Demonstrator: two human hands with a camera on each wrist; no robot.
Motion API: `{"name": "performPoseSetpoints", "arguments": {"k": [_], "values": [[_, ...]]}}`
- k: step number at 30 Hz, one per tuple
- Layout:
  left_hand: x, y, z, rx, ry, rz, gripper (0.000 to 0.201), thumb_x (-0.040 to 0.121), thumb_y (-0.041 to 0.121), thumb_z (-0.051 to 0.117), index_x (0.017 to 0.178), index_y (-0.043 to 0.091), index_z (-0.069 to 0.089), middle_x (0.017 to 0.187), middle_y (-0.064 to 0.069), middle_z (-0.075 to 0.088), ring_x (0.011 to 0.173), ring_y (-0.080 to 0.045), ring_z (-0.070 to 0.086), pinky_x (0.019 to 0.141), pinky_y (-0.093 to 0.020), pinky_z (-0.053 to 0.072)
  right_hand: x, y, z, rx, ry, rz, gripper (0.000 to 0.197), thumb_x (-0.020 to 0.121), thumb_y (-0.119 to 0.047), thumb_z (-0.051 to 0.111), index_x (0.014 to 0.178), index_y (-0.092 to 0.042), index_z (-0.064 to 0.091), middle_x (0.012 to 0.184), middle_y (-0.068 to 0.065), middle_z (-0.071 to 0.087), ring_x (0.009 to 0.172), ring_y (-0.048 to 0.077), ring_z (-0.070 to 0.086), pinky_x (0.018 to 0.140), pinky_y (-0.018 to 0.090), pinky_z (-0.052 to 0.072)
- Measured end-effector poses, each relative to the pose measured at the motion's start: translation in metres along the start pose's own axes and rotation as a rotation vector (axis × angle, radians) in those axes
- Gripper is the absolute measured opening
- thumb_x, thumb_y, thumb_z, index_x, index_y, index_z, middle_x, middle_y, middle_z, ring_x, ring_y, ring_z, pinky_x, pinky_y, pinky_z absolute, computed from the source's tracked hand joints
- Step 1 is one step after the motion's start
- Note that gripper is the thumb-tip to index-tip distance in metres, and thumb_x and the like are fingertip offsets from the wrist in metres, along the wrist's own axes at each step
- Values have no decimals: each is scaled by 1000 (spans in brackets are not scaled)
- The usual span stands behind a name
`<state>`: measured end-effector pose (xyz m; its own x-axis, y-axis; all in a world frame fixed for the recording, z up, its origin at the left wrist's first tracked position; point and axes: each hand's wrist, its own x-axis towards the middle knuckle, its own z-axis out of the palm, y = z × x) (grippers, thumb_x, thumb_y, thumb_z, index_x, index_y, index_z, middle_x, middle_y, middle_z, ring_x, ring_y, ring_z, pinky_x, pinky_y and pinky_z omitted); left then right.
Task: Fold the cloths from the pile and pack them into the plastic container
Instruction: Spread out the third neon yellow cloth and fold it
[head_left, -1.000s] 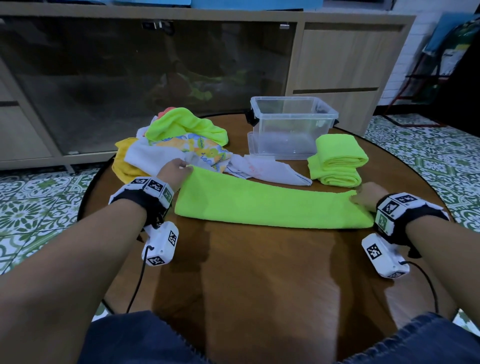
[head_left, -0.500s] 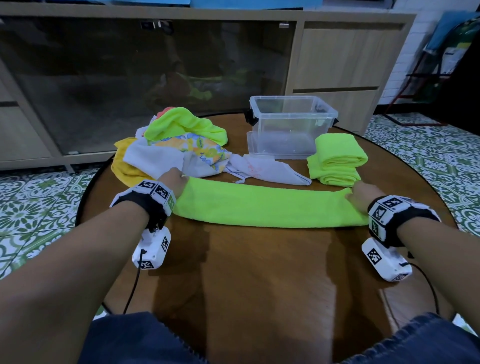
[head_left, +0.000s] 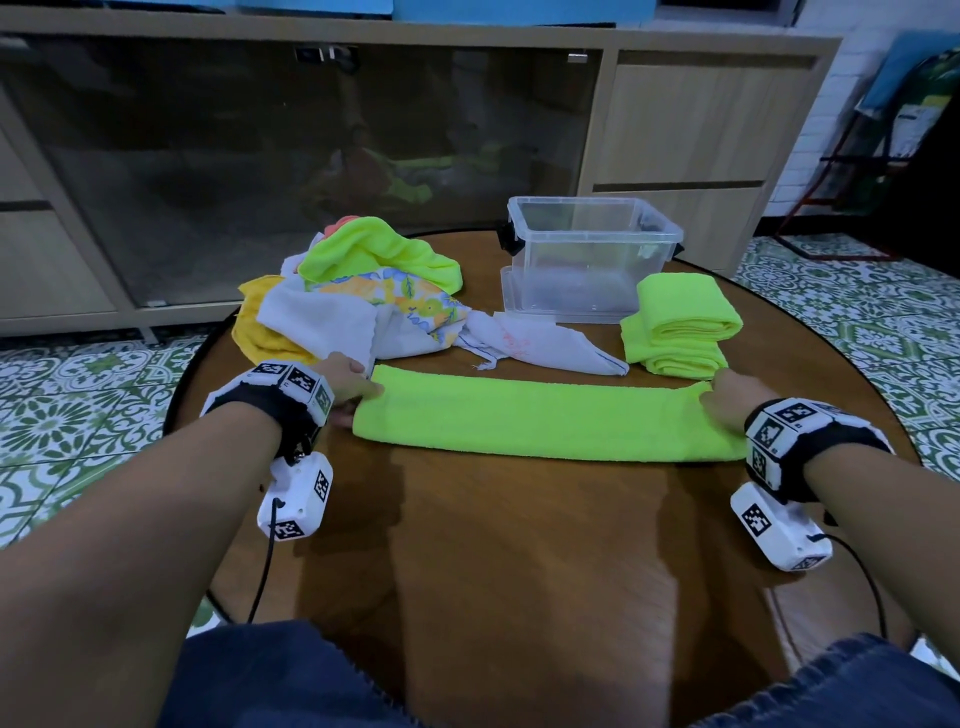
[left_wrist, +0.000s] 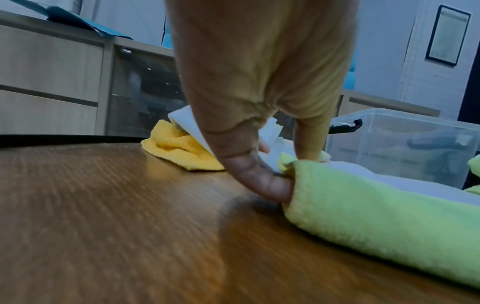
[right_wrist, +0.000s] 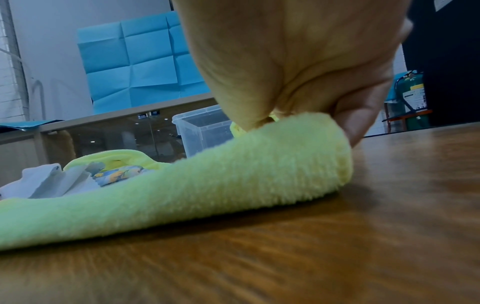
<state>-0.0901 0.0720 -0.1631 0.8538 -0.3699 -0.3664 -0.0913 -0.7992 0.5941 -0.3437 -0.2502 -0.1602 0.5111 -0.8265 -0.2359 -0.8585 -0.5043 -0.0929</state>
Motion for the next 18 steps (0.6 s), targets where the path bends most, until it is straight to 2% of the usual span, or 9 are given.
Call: {"name": "performPoseSetpoints", "arguments": {"k": [2, 4, 5, 7, 9, 12, 14, 16, 18], "values": [[-5, -2, -4, 13, -33, 15, 34, 87, 16, 66, 109, 14, 40, 95, -9, 50, 78, -25, 54, 47, -26, 54, 1, 1, 0, 1, -5, 3, 29, 98, -13, 38, 120, 5, 44, 98, 16, 48, 86, 29, 48, 70, 31, 39], [-7, -1, -4, 172, -62, 94, 36, 89, 18, 64, 120, 9, 48, 94, -6, 49, 78, -22, 52, 53, -25, 49, 2, 2, 1, -27, 0, 1, 29, 98, -12, 39, 121, 5, 44, 103, 18, 52, 86, 29, 49, 70, 31, 40], [-8, 0, -3, 269, -81, 131, 38, 90, 19, 62, 124, 6, 51, 90, -4, 49, 76, -19, 50, 55, -20, 42, 2, 2, 3, -35, 11, -6, 30, 98, -12, 38, 123, 4, 44, 109, 20, 54, 87, 29, 50, 70, 30, 40], [-9, 3, 0, 407, -101, 162, 38, 93, 20, 58, 127, 5, 53, 85, -2, 52, 72, -14, 46, 54, -17, 33, 3, 3, 6, -62, 24, -12, 30, 99, -12, 36, 124, 3, 42, 113, 20, 55, 87, 29, 52, 67, 30, 40], [-10, 7, 1, 481, -113, 157, 38, 93, 21, 57, 128, 6, 54, 88, -3, 56, 72, -13, 47, 55, -17, 34, 4, 3, 8, -94, 28, -23, 29, 100, -12, 32, 123, 2, 42, 101, 16, 53, 76, 24, 51, 56, 28, 36], [-11, 10, 2, 530, -103, 168, 37, 94, 19, 56, 129, 5, 53, 72, 5, 45, 60, -7, 41, 49, -14, 33, -1, 2, 6, -115, 16, -9, 29, 100, -12, 27, 122, 0, 42, 92, 12, 51, 67, 18, 46, 51, 27, 31], [-9, 10, 2, 573, -96, 185, 38, 94, 17, 55, 131, 5, 52, 82, 2, 53, 64, -9, 44, 48, -12, 34, -2, 3, 5, -110, 30, -15, 29, 99, -12, 27, 122, -1, 40, 90, 10, 51, 66, 17, 45, 49, 27, 30], [-9, 12, 4, 639, -106, 190, 40, 95, 17, 54, 132, 5, 50, 105, -5, 60, 76, -12, 47, 49, -11, 36, -4, 3, 4, -93, 13, 15, 32, 101, -17, 22, 121, -3, 43, 82, 7, 49, 64, 17, 45, 48, 27, 27], [-10, 13, 6, 710, -84, 192, 40, 95, 17, 54, 134, 6, 49, 128, -10, 55, 90, -13, 43, 59, -10, 38, -2, 4, 5, -83, -14, 33, 43, 102, -24, 16, 122, -4, 48, 74, 6, 45, 61, 17, 44, 48, 28, 25]]}}
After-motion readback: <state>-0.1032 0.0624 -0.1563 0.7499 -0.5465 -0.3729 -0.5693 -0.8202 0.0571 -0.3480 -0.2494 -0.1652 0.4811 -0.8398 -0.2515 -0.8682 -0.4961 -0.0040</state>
